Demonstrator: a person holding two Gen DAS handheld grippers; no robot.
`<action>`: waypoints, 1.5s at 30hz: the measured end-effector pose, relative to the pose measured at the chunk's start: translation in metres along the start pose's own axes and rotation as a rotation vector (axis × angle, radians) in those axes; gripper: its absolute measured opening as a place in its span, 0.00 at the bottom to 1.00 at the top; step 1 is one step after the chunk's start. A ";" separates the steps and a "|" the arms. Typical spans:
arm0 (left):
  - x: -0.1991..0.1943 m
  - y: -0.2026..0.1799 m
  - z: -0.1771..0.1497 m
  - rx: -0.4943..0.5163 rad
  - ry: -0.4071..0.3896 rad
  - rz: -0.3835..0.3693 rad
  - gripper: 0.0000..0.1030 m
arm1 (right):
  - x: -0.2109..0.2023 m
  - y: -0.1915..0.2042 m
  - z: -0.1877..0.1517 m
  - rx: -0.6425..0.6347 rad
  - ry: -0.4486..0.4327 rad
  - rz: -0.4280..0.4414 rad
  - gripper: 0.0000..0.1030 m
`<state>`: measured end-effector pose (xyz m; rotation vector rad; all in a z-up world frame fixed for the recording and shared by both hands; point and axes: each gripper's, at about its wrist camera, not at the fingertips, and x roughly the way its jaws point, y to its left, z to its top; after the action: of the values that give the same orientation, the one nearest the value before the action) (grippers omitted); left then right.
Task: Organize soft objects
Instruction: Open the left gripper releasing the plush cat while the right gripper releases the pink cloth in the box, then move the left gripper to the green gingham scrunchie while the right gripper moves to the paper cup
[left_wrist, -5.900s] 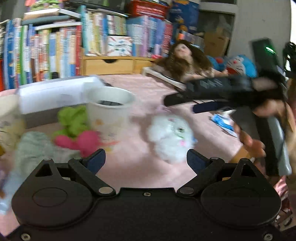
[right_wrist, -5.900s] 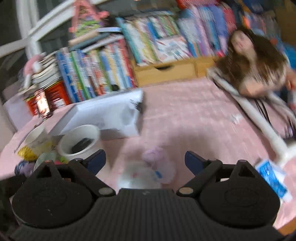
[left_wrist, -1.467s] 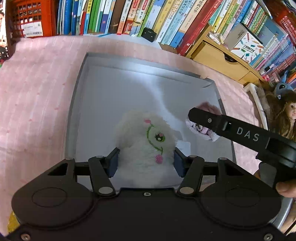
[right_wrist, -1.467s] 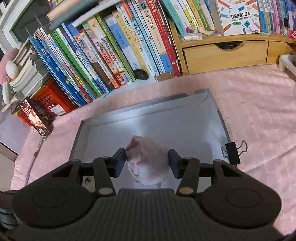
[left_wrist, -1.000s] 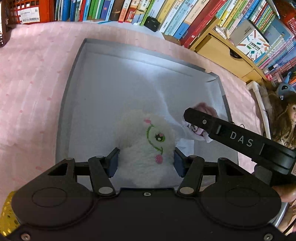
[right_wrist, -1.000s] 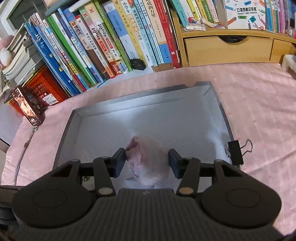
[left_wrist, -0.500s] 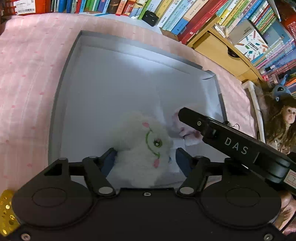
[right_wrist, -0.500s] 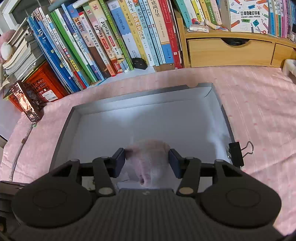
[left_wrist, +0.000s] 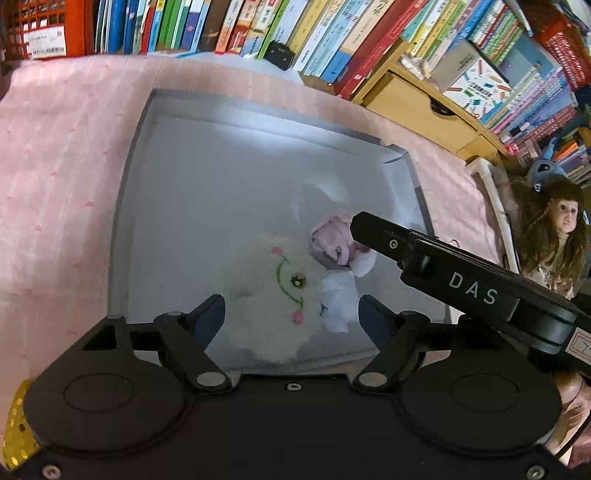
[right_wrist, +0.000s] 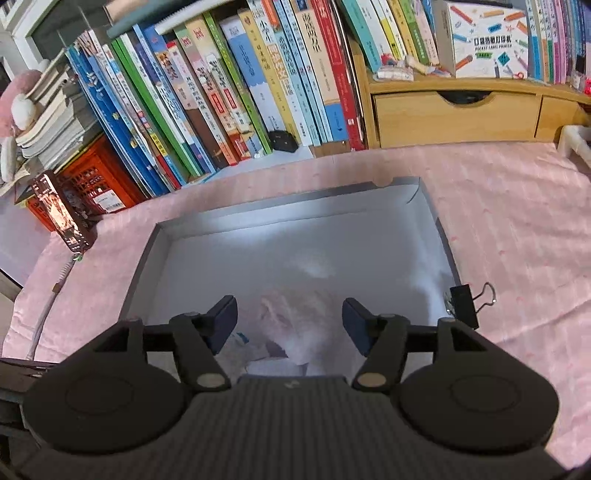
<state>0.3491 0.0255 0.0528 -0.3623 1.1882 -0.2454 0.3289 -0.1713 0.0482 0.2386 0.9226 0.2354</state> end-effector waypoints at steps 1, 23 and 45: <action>-0.003 -0.001 -0.001 0.005 -0.005 -0.001 0.76 | -0.004 0.000 -0.001 -0.005 -0.008 0.000 0.74; -0.088 -0.016 -0.073 0.169 -0.185 -0.072 0.81 | -0.086 0.013 -0.045 -0.168 -0.226 -0.065 0.78; -0.128 -0.030 -0.131 0.307 -0.324 -0.092 0.81 | -0.136 0.023 -0.086 -0.271 -0.337 -0.022 0.81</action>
<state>0.1808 0.0271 0.1317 -0.1779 0.8005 -0.4270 0.1782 -0.1814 0.1076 0.0155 0.5514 0.2871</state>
